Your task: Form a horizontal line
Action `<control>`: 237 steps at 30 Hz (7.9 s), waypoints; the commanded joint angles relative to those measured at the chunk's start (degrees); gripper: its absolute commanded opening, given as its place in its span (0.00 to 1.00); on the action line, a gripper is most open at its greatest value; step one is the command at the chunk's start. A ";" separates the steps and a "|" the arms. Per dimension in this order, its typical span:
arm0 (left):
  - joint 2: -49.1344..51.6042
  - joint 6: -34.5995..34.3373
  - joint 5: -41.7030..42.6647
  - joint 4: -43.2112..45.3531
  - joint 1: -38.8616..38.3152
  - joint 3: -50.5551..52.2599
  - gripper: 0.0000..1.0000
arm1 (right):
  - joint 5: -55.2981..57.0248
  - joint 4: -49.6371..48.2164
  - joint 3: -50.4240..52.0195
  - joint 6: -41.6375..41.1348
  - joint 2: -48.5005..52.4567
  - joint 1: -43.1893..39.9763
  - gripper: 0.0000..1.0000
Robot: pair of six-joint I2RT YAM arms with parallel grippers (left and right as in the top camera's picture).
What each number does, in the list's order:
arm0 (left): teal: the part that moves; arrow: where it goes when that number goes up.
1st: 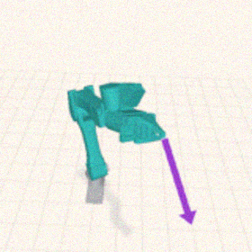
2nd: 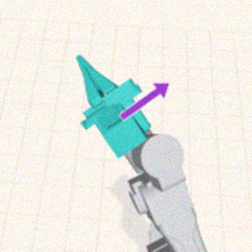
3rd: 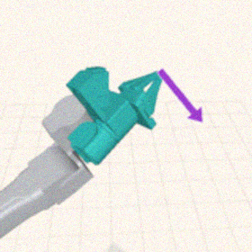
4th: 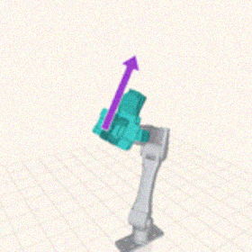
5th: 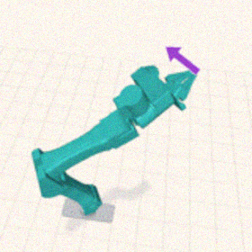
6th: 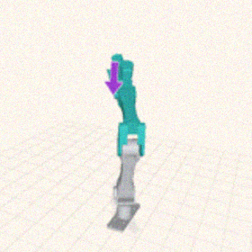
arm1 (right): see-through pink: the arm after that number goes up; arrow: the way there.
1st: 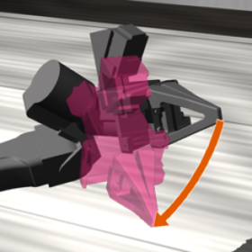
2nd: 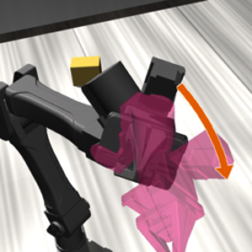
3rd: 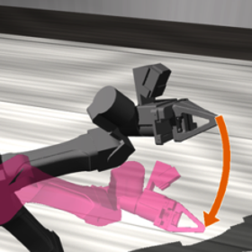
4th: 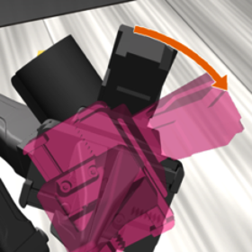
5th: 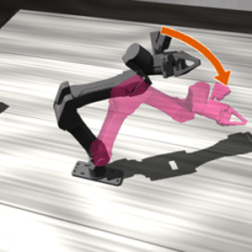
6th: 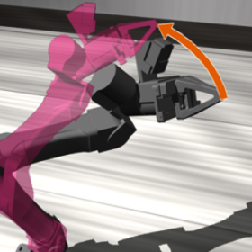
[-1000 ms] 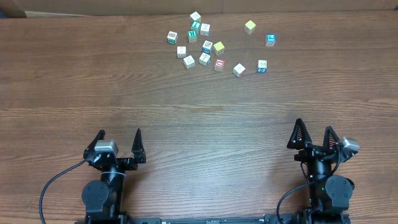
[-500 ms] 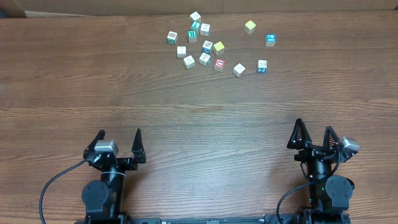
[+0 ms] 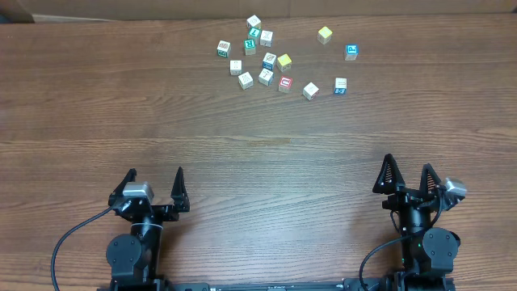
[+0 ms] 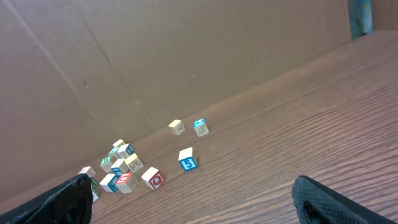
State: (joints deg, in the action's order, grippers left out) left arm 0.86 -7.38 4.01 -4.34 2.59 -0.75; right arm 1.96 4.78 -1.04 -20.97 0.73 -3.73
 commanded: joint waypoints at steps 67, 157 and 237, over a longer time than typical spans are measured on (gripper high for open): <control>-0.52 -0.35 -0.57 0.09 -0.37 0.48 0.99 | -14.40 10.47 -64.94 8.02 92.74 0.55 1.00; -0.52 -0.35 -0.59 0.09 -0.37 0.48 1.00 | -12.83 -2.38 -65.48 7.30 92.39 15.37 0.24; -0.50 25.42 -13.38 0.76 -0.37 0.48 1.00 | -12.35 -7.08 -64.92 -12.28 107.93 43.15 0.18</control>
State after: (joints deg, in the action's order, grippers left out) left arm 0.71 16.95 -8.86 -3.75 2.59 -0.56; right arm -10.39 -0.71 -65.52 -32.21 106.87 37.89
